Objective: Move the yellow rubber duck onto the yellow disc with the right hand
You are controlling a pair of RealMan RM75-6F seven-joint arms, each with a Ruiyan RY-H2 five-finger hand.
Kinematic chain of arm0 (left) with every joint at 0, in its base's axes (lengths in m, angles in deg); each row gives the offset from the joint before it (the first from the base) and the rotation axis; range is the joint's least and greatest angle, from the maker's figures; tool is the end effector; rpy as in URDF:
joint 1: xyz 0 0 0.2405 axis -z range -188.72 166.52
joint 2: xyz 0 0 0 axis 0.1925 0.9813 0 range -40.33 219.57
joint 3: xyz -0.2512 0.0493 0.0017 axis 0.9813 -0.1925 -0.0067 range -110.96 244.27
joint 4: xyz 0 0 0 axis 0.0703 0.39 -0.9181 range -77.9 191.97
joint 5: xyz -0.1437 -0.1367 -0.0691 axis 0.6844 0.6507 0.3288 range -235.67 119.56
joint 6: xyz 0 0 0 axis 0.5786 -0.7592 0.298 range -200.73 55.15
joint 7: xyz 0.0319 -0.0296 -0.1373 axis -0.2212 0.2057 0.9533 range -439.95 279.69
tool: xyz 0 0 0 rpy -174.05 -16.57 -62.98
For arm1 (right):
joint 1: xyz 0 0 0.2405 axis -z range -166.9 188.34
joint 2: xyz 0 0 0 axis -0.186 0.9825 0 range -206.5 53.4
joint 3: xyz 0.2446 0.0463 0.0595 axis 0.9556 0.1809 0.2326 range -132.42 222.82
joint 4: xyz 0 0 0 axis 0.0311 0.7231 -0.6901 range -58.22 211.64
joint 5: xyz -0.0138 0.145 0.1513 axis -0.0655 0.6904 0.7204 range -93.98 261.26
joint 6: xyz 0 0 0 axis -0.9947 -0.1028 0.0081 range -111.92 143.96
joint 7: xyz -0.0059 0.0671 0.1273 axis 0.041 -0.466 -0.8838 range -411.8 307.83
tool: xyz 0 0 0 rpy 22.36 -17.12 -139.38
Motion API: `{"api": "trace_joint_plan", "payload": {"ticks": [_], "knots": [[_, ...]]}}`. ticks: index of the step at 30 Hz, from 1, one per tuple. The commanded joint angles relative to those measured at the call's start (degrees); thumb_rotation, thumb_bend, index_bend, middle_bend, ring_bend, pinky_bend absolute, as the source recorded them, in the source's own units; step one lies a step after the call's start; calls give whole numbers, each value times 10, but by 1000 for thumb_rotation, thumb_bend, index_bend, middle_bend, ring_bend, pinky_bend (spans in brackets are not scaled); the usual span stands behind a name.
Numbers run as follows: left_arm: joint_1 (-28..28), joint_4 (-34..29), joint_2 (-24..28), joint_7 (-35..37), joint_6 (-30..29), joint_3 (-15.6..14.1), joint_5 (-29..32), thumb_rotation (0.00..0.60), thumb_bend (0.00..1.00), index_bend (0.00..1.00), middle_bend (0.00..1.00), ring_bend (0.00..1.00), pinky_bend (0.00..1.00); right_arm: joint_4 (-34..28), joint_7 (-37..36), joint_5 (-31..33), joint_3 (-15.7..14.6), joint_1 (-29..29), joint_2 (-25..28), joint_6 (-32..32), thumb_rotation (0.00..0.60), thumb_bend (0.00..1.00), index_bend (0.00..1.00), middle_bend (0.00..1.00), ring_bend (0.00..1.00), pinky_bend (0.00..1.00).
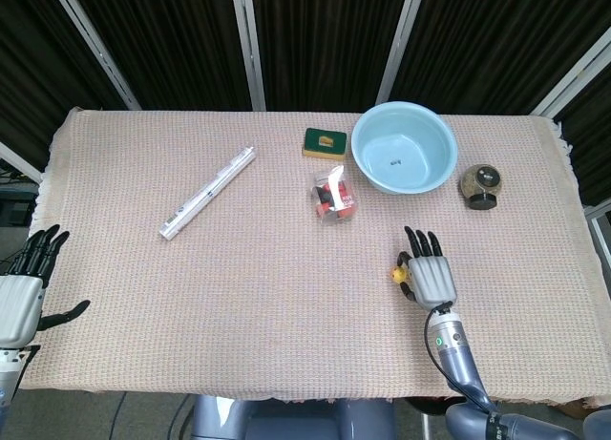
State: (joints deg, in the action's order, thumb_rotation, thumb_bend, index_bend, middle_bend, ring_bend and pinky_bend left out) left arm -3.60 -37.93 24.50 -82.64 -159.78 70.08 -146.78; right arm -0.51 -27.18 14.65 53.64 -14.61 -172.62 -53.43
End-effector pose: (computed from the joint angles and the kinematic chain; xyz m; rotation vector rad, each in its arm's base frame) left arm -0.2825 0.1951 0.1528 -1.4235 -0.8374 -1.0103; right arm -0.2344 -0.2883 -0.0187 1.5790 -0.9104 0.8072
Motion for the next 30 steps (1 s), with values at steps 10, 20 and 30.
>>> {"api": "trace_joint_plan", "payload": {"ticks": [10,20,30], "knots": [[0,-2,0,-6,-1,-1,-3,600,0,0,0,0,224,24,-24,-4,-3,6,-3,4,600,259,494,0,0,0],[0,-3,0,-9,-2,-1,-4,600,0,0,0,0,225,28,-40,-13,-6,11,6,3,600,258,495,0,0,0],[0,-6,1,-13,-2,-1,-4,600,0,0,0,0,225,31,-47,-20,-9,16,11,2,600,258,496,0,0,0]]}}
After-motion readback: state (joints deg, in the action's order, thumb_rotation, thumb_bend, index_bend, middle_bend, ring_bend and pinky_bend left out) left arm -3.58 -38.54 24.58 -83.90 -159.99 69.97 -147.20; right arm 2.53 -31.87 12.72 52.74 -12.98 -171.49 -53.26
